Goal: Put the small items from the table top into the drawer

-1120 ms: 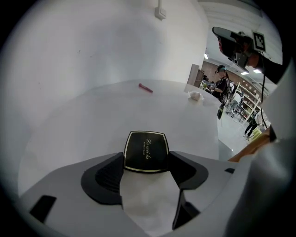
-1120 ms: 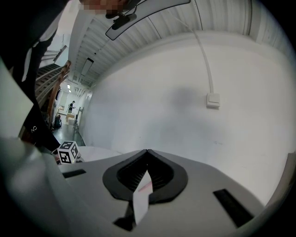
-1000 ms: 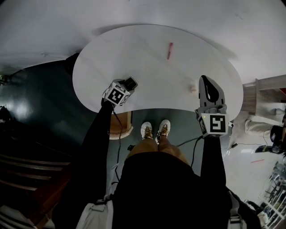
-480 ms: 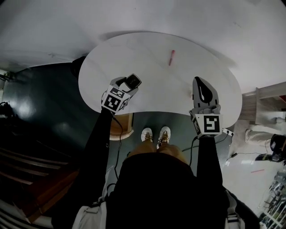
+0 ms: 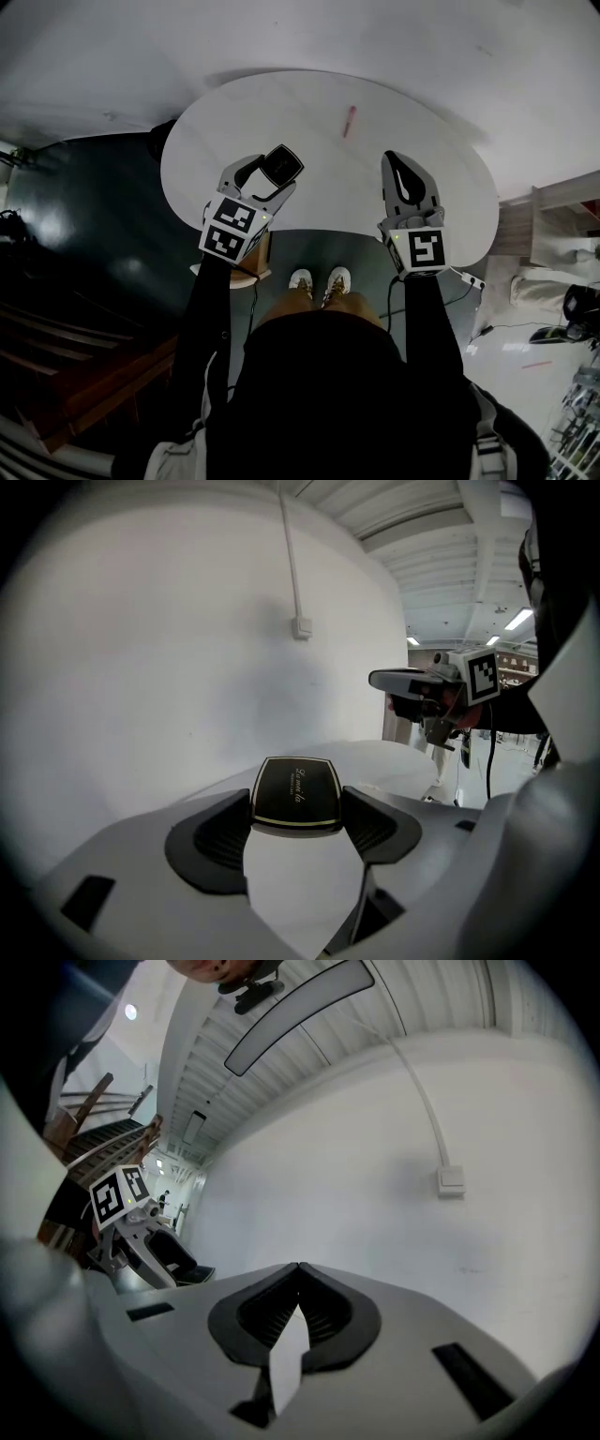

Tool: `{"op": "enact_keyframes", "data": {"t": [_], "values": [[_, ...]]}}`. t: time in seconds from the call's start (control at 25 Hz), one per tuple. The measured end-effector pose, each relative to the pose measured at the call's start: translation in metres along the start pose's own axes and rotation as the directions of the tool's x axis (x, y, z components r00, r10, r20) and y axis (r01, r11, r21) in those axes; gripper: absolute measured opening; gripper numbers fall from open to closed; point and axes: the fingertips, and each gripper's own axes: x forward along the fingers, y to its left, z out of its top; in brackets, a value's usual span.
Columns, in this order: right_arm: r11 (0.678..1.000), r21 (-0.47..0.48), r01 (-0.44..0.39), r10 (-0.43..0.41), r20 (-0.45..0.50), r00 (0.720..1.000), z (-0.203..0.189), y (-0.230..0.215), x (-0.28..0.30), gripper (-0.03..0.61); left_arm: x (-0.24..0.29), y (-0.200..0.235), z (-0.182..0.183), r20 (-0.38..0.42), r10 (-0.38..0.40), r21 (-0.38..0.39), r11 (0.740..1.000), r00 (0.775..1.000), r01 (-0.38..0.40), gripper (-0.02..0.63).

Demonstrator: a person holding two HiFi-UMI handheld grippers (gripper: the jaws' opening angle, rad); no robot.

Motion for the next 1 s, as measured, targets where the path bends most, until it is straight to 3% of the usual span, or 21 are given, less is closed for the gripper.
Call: {"op": "enact_keyframes", "data": {"t": [0.24, 0.6, 0.84, 1.0], "values": [[0.999, 0.035, -0.026, 0.026, 0.000, 1.000, 0.000, 0.001, 0.006, 0.026, -0.010, -0.007, 0.016, 0.036, 0.041, -0.011, 0.999, 0.998, -0.041, 0.327], [0.979, 0.059, -0.193, 0.192, 0.027, 0.981, -0.005, 0.044, 0.034, 0.026, -0.041, 0.003, -0.011, -0.016, 0.163, -0.083, 0.983, 0.986, -0.164, 0.327], [0.924, 0.067, -0.376, 0.374, 0.049, 0.926, -0.002, 0.124, 0.063, 0.026, -0.099, 0.027, -0.050, -0.056, 0.291, -0.140, 0.945, 0.955, -0.296, 0.327], [0.884, 0.060, -0.463, 0.460, 0.064, 0.886, 0.000, 0.153, 0.075, 0.026, -0.118, 0.034, -0.064, -0.077, 0.357, -0.173, 0.915, 0.931, -0.365, 0.327]]}}
